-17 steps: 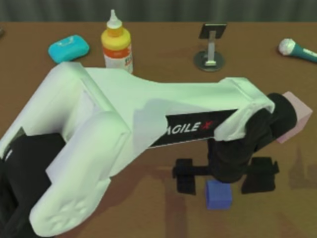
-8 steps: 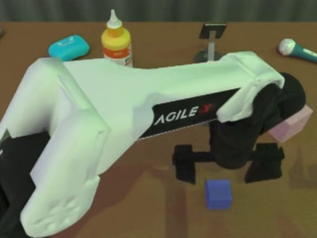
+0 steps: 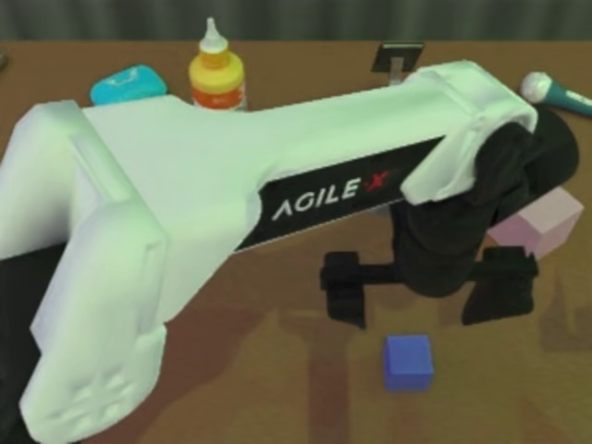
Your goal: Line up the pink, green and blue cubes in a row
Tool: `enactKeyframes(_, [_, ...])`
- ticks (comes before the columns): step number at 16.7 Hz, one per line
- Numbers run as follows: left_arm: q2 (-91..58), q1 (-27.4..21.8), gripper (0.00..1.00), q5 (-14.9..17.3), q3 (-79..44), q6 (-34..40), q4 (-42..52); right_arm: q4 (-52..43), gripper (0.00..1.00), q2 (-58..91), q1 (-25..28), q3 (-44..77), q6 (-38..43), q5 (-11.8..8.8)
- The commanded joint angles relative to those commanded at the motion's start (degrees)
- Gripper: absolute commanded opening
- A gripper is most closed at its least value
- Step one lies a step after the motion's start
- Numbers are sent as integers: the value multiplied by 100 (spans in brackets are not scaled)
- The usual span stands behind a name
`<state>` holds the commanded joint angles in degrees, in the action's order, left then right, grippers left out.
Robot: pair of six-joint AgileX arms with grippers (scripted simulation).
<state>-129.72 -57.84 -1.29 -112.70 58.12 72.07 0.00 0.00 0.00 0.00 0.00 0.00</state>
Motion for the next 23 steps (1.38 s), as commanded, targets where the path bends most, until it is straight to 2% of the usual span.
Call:
enactKeyframes(4, [44, 229, 100, -3, 78, -591, -36, 0, 100, 0, 0, 0, 0, 0])
enactKeyframes(8, [169, 835, 100, 8, 324, -2072, -123, 0, 100, 0, 0, 0, 0, 0])
enactKeyframes(12, [404, 1719, 100, 39, 814, -4194, -252, 0, 100, 0, 0, 0, 0, 0])
enactKeyframes(19, [906, 3442, 100, 85, 1862, -8687, -516, 0, 100, 0, 0, 0, 0, 0])
enactKeyframes(23, [1291, 4277, 100, 108, 2355, -10565, -752, 0, 100, 0, 0, 0, 0, 0])
